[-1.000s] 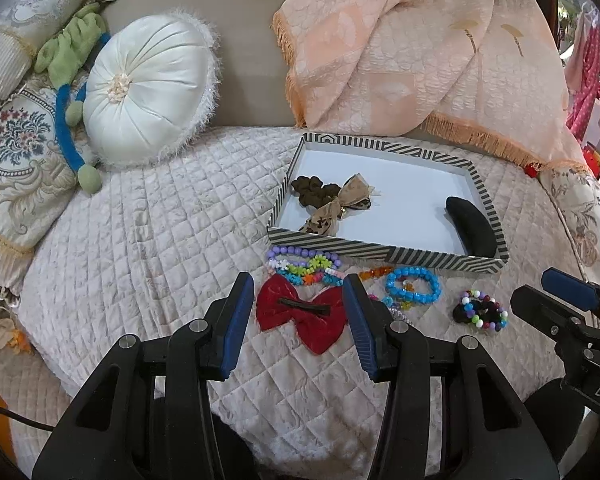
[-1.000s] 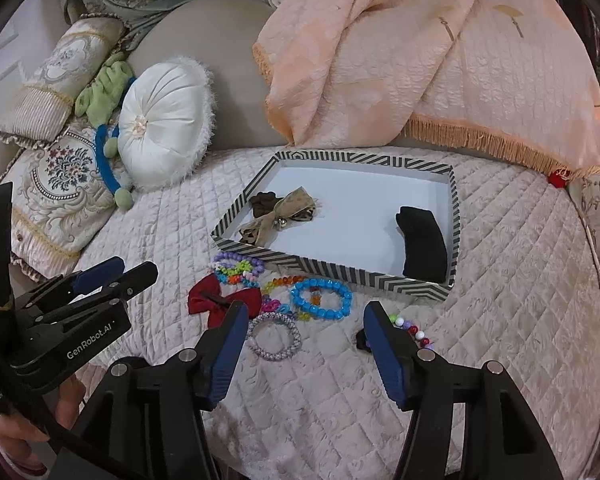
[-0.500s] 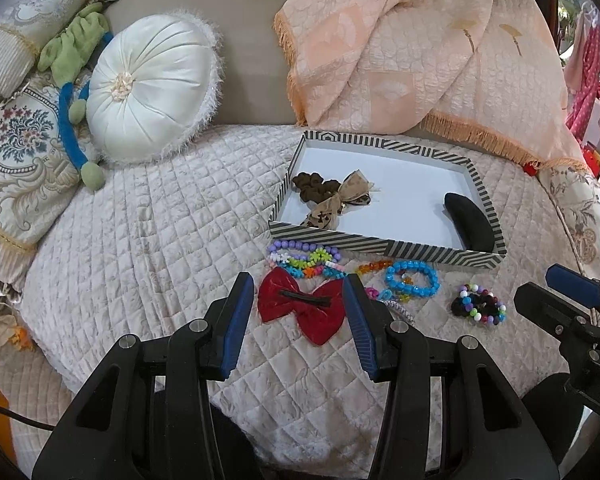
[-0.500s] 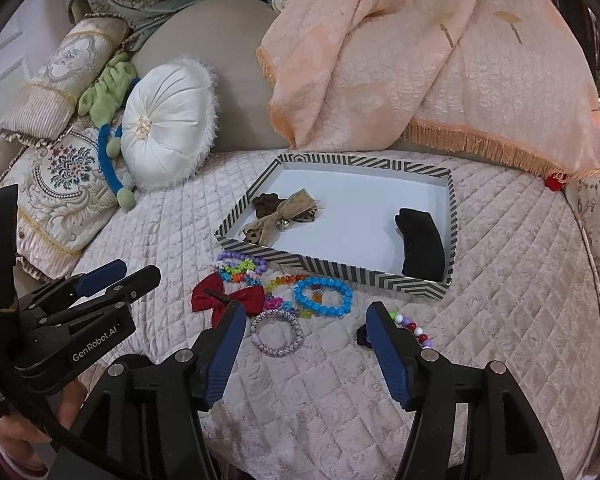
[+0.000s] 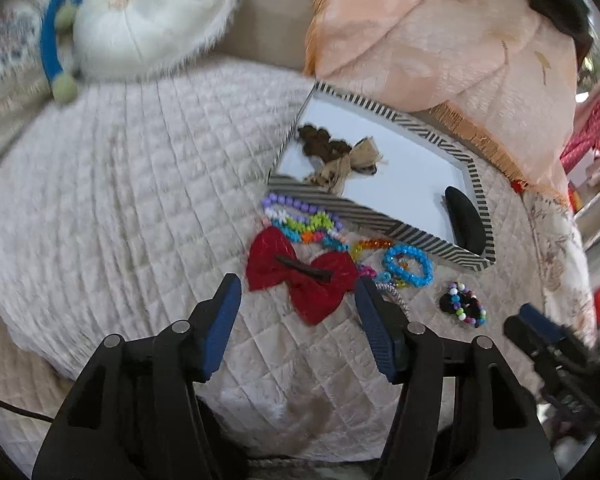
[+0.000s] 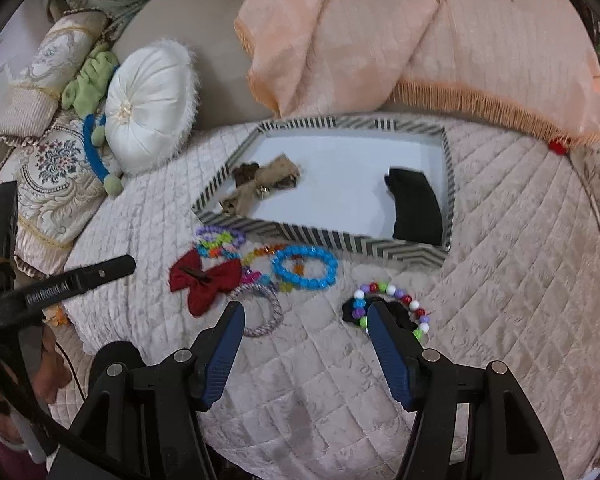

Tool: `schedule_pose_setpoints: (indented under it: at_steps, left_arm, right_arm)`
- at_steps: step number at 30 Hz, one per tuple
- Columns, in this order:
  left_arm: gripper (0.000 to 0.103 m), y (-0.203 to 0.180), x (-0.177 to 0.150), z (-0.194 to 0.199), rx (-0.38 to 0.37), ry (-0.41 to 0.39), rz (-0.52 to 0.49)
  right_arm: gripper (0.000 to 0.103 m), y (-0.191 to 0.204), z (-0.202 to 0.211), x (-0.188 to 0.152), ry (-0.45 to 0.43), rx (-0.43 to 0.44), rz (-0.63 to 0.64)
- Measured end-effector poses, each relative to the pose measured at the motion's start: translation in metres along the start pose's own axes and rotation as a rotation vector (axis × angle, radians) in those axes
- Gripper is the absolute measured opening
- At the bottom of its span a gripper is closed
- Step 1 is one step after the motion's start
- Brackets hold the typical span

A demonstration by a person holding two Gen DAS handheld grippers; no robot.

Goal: Organize jewelry
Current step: 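Withdraw both tools from the tray toward the remaining jewelry, then grasp the red bow clip with the left tool while the right tool grasps the silver bracelet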

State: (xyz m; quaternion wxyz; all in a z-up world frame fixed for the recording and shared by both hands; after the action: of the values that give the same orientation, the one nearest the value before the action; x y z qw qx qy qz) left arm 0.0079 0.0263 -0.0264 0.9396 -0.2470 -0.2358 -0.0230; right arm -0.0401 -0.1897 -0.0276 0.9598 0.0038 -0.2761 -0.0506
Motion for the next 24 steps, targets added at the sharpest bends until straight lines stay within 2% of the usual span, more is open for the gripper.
schedule_pose_setpoints:
  at_steps: [5,8,11,14,16,20,24]
  left_arm:
    - [0.06,0.018,0.004,-0.02,0.008,0.039,0.082]
    - [0.06,0.027,0.005,-0.035,0.011,0.079,0.114]
    - [0.06,0.036,0.005,-0.047,0.009,0.105,0.163]
    - [0.062,0.041,0.006,-0.054,0.004,0.112,0.208]
    - [0.068,0.043,0.007,-0.06,-0.006,0.116,0.243]
    - [0.068,0.046,0.008,-0.069,-0.008,0.112,0.309]
    - [0.068,0.043,0.009,-0.081,0.003,0.112,0.329]
  right_arm:
    - [0.061,0.009,-0.03,-0.013,0.067,0.052,0.021]
    - [0.051,0.02,-0.048,-0.02,0.097,0.067,0.05]
    - [0.048,0.028,-0.062,-0.02,0.111,0.075,0.056]
    - [0.046,0.036,-0.074,-0.019,0.12,0.081,0.072]
    - [0.045,0.042,-0.082,-0.018,0.122,0.084,0.076]
    - [0.045,0.045,-0.094,-0.017,0.124,0.085,0.07]
    - [0.045,0.046,-0.101,-0.016,0.119,0.073,0.082]
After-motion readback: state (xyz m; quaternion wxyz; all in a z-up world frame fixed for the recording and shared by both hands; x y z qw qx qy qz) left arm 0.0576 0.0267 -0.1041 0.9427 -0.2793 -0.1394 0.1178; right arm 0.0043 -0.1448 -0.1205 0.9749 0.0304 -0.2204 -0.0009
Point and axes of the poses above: each gripper's, at about its wrist camera, not at the fingertips, and z roughly against the way its jaws point, y to its left, x to its top, the point moved 5 cm from there along -z, roughly the way its jaws point, and after that the axes turned 14 degrees about -x, right-handed, at the moved point
